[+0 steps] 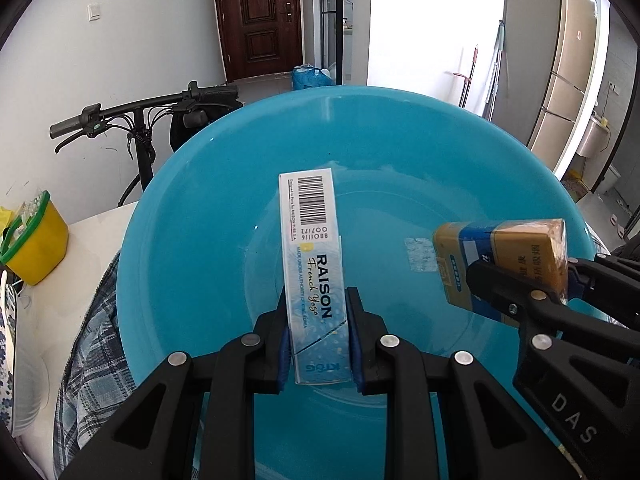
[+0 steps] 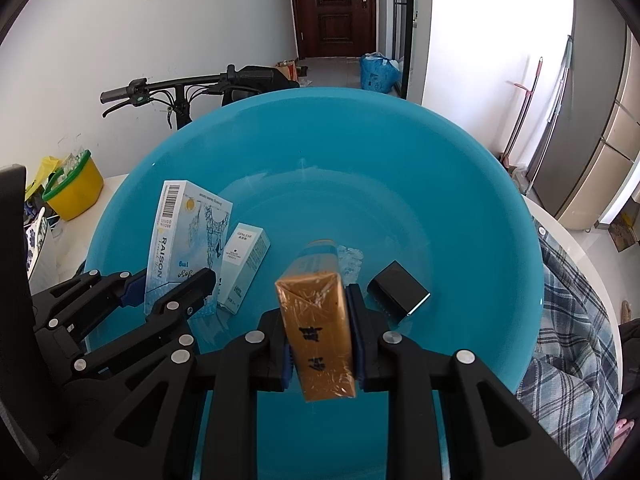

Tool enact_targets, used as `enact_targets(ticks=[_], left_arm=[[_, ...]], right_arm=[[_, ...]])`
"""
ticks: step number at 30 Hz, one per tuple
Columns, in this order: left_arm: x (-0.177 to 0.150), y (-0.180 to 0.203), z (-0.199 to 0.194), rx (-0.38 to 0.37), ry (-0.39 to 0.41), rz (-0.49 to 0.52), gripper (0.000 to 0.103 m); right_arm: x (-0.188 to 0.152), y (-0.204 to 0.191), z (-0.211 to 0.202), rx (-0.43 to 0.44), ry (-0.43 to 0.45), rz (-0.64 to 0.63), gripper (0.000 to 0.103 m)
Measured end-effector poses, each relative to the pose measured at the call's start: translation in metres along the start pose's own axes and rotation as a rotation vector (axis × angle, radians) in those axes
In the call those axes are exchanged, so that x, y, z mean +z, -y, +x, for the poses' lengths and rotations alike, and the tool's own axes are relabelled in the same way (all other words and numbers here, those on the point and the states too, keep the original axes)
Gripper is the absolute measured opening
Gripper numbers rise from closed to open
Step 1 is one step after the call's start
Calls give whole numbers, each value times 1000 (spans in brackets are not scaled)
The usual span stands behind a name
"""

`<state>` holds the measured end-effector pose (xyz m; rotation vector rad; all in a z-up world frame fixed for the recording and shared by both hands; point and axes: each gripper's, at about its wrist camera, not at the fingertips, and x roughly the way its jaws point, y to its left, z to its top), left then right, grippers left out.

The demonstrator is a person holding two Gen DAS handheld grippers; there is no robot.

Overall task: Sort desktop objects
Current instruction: 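Open the left tool to release the RAISON box while the right tool releases the gold-blue pack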

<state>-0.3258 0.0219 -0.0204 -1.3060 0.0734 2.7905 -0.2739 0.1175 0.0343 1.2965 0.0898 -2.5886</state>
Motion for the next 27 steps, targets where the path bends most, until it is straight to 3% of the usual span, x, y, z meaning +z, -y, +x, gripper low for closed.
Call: enact_targets(ticks=[23,25,27], left_arm=[[-3,11,-5,-21,1,25,25],[-2,8,-6,-6,4,8,32],[0,3,-8,6,21,-11,58]], right_arm=[[2,2,-1,-10,7,5,21],[2,2,-1,-9,7,6,21],[2,3,-1,-9,7,9,21]])
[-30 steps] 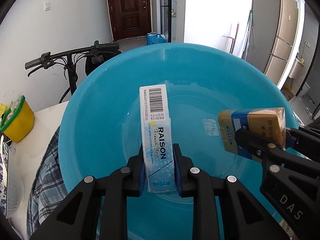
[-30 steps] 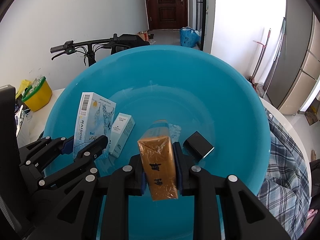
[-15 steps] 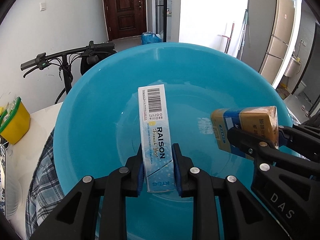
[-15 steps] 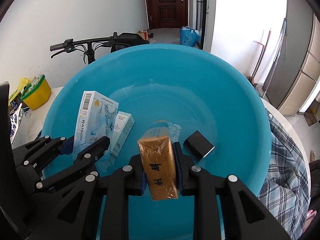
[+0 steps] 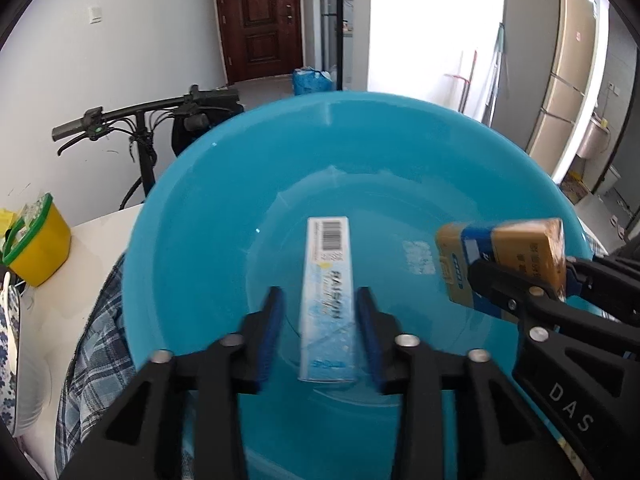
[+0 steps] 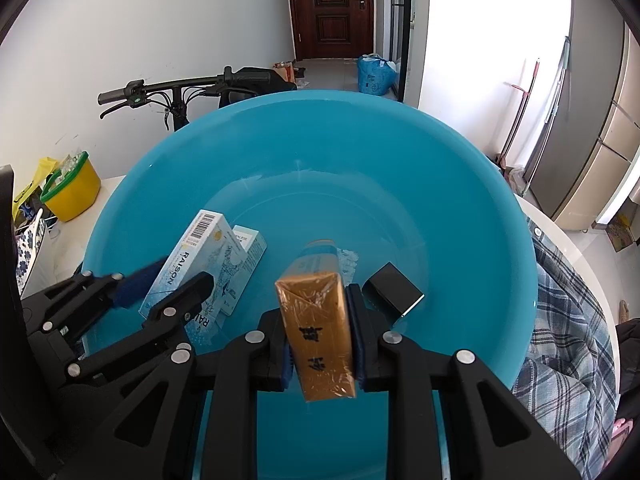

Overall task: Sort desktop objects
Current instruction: 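Open the left tool to release the RAISON box while the right tool releases the gold-blue pack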

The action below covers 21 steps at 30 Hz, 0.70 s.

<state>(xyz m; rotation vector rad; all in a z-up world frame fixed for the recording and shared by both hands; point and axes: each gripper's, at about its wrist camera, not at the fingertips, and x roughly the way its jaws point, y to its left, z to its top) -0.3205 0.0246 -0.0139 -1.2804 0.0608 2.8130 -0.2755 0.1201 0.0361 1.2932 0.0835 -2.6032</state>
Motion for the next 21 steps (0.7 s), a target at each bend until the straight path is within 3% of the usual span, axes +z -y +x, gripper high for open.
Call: enact_targets(ticks=[2,21], left_arm=[[2,-5,-6,12,24,-15,64],[13,-35,-22,35,63,-87,64]], right_arm=[[0,1,0,-5,1,3,21],[-1,10,-1,-20,-1,15,22]])
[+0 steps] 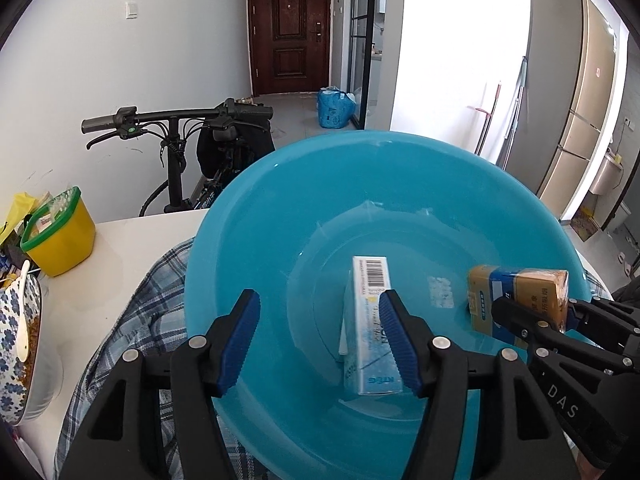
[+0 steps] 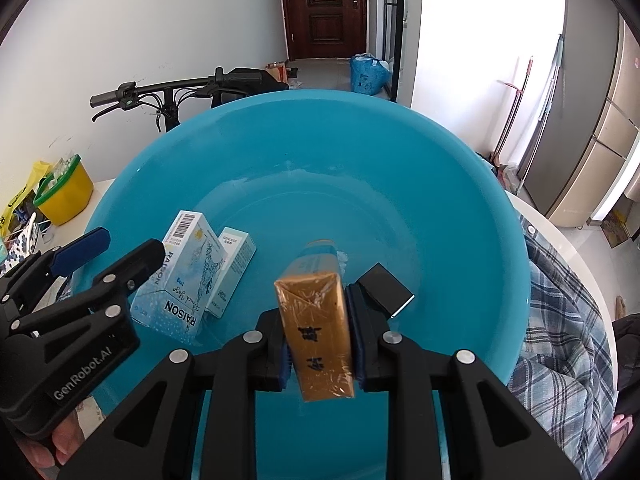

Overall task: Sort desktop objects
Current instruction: 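Open the left tool to release the RAISON box while the right tool releases the gold-blue pack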

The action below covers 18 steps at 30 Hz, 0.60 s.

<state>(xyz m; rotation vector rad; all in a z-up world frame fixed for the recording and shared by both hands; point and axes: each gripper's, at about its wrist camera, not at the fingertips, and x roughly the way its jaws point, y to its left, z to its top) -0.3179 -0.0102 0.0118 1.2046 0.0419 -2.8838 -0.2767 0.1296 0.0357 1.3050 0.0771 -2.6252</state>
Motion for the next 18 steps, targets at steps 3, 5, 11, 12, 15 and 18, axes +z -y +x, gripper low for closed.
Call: enact_targets(ticks=[3,5,11,12,15,18], left_arm=[[0,-1,1,0,-4,-4,65],[-1,1,5,3,-16,6,65],[-2,4,5,-1,-15,18,65],[-2,4,5,-1,-15,18,65],[-2,3,6,-3,-19,21,65],[-2,3,6,-3,-18,21,65]], right_arm=[[0,3,0,9,-7,13,22],[0,4,0,11,-10,17,22],[0,5,-1,15,-9,21,23],[0,5,-2,14,-4,24,24],[0,7,-6,12,22,36,56],[0,5,-14,-11,68,23,65]])
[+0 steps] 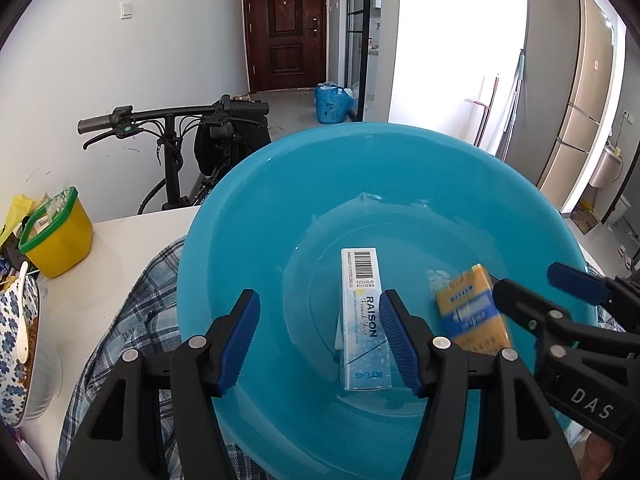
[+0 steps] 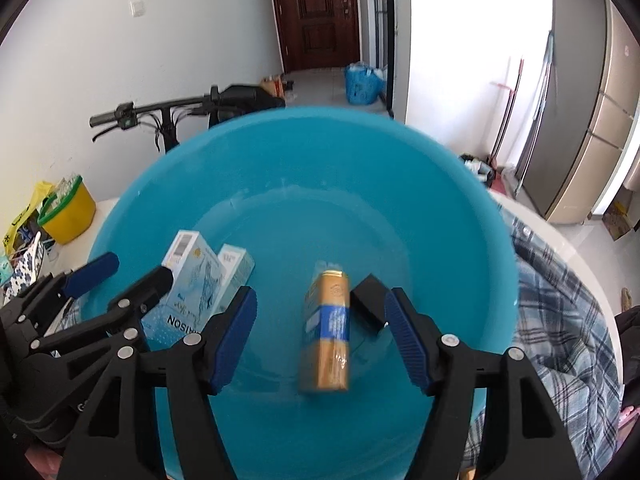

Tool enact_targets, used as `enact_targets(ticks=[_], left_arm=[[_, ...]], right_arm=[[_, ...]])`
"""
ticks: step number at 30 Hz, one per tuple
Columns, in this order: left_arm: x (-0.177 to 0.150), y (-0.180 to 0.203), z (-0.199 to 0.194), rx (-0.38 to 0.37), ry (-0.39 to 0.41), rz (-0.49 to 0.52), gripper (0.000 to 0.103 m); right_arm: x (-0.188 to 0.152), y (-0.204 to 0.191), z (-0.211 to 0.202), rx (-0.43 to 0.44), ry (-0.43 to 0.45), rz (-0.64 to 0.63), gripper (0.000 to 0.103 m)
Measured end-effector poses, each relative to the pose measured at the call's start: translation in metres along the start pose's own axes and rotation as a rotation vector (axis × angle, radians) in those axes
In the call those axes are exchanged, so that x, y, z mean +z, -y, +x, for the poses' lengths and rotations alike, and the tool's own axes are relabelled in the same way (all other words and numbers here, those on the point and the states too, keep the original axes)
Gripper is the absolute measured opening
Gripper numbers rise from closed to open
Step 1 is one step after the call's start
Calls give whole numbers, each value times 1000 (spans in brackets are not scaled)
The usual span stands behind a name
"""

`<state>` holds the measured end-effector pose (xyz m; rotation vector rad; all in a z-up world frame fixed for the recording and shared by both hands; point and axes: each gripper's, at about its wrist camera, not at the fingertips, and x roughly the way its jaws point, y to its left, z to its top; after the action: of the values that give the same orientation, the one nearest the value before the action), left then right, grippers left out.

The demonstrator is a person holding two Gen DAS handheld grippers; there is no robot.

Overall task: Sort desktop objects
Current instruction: 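Open the left tool to release the RAISON box while the right tool releases the gold-blue pack, then raise both open tools up out of the teal basin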

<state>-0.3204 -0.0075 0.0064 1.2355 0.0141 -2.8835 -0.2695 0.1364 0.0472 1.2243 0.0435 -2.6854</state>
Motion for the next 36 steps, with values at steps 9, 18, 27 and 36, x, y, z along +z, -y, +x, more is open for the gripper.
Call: enact_targets(ticks=[9,18,27,36], left_arm=[[2,-2,-9,13,31,-4,65],[10,-9,-49,15,132,-28,82],[14,-6,-99,70,278,4,83],[18,-15,-148,37,367,-32,83]], right_arm=[[7,1,-11,-1,28,-2,65],[11,0,-34,0,88,-7,65],[15,-4,-74,16,200,-20,75],[17,4,-101,33,275,-6,90]])
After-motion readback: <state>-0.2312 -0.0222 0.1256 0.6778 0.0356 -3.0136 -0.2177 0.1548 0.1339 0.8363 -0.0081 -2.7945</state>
